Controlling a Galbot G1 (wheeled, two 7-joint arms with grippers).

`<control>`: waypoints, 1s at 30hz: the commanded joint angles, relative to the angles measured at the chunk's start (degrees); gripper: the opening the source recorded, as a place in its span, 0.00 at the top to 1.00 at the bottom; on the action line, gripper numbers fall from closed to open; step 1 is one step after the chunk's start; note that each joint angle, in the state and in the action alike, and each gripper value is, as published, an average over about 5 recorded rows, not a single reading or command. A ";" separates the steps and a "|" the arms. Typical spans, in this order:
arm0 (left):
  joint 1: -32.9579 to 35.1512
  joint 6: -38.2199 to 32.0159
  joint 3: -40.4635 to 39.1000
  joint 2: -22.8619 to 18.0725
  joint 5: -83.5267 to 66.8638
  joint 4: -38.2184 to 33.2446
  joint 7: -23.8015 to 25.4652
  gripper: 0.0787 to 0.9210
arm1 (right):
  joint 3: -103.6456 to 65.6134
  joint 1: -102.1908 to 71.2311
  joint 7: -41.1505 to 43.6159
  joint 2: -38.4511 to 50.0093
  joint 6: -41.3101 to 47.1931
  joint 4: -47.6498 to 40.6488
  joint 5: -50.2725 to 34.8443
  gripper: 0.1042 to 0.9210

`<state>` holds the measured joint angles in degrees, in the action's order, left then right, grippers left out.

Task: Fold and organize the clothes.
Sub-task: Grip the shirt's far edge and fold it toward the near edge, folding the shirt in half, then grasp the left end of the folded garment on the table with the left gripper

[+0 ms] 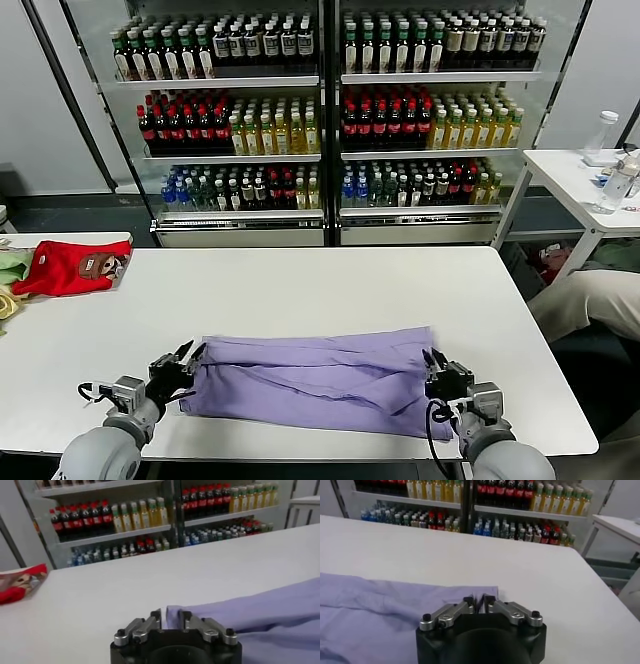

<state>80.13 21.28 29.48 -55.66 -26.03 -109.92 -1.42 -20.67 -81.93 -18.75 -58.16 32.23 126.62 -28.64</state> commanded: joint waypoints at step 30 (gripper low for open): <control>-0.76 10.22 -2.99 -8.75 -13.79 -1.14 -12.60 0.38 | -5.17 -5.97 1.39 -2.71 -0.28 6.18 3.36 0.12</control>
<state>79.88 29.89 27.27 -63.05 -37.14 -112.14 -12.81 -25.77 -87.43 -17.41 -60.62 31.99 132.49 -25.71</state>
